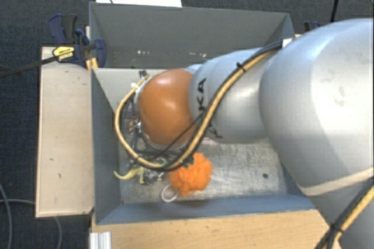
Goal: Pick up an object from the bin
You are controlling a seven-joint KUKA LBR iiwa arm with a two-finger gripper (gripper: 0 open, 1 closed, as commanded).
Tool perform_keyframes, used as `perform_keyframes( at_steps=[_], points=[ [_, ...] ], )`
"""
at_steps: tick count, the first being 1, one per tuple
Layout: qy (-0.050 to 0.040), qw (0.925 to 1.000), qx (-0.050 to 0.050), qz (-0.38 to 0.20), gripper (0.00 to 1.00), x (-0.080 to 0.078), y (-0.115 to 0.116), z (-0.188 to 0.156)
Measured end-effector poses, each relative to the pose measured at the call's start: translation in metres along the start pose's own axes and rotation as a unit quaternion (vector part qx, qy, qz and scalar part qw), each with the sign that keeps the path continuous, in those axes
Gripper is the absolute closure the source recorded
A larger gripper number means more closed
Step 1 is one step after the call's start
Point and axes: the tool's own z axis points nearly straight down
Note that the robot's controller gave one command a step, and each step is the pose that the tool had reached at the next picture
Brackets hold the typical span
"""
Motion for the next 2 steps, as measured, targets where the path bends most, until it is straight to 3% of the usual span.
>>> perform_keyframes(
  at_steps=[2],
  points=[
    [0.0004,1.0,0.0,0.005,1.0,0.0,-0.0001,0.0]
  ],
)
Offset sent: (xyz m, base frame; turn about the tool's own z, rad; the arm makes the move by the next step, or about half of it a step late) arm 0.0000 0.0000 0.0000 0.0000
